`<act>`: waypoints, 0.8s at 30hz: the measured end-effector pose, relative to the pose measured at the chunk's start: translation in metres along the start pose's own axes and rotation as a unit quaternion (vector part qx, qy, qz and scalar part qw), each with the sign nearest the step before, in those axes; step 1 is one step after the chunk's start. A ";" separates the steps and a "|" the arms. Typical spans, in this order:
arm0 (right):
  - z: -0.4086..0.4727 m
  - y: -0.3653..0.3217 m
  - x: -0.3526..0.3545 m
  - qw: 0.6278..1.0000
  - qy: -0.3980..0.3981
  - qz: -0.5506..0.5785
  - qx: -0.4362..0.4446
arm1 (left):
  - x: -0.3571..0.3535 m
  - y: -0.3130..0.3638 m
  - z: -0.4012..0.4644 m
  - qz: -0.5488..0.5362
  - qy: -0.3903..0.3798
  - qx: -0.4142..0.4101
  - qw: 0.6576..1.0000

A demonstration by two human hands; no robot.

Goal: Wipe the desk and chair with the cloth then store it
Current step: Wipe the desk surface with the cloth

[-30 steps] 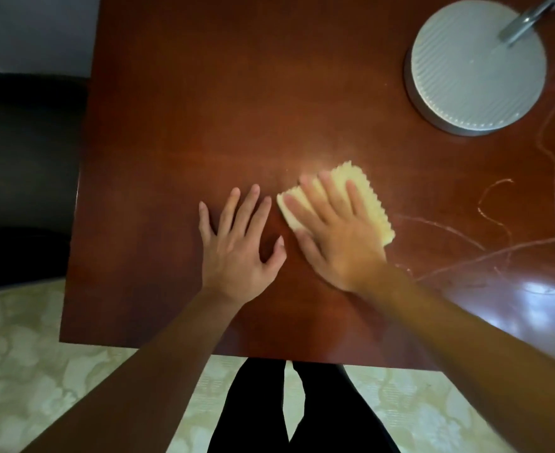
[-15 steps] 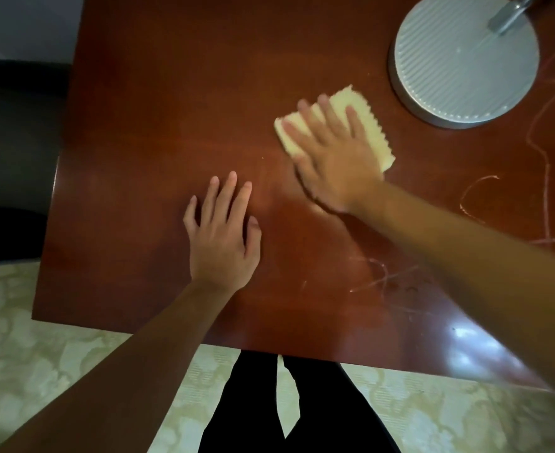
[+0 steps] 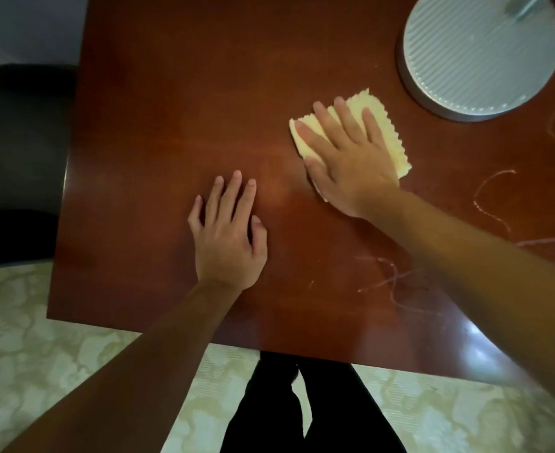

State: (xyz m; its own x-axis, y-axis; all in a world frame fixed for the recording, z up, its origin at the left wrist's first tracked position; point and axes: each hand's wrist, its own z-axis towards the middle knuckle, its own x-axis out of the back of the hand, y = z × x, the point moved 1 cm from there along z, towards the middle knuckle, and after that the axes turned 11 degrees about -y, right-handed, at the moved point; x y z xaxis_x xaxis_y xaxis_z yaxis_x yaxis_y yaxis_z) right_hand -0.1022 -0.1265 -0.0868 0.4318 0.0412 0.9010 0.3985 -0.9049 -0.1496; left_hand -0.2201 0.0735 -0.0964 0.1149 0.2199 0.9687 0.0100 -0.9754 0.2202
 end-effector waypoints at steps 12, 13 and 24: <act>-0.157 -0.120 -0.085 0.999 -0.009 0.018 0.040 | 0.000 -0.001 -0.003 -0.065 0.003 -0.019 0.998; -0.163 -0.122 -0.089 0.998 -0.017 0.016 0.057 | 0.000 -0.002 -0.003 -0.081 0.016 -0.025 0.996; -0.011 -0.057 -0.012 0.990 0.039 0.072 -0.115 | 0.028 -0.028 -0.021 -0.176 0.059 -0.084 0.979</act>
State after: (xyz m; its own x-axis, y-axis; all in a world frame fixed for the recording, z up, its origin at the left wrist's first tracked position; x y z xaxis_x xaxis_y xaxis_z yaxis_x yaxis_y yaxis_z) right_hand -0.1388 -0.0801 -0.0843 0.4035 -0.1196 0.9071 0.1388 -0.9720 -0.1898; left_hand -0.2379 0.1077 -0.0733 0.0186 0.5515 0.8340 -0.1352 -0.8251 0.5486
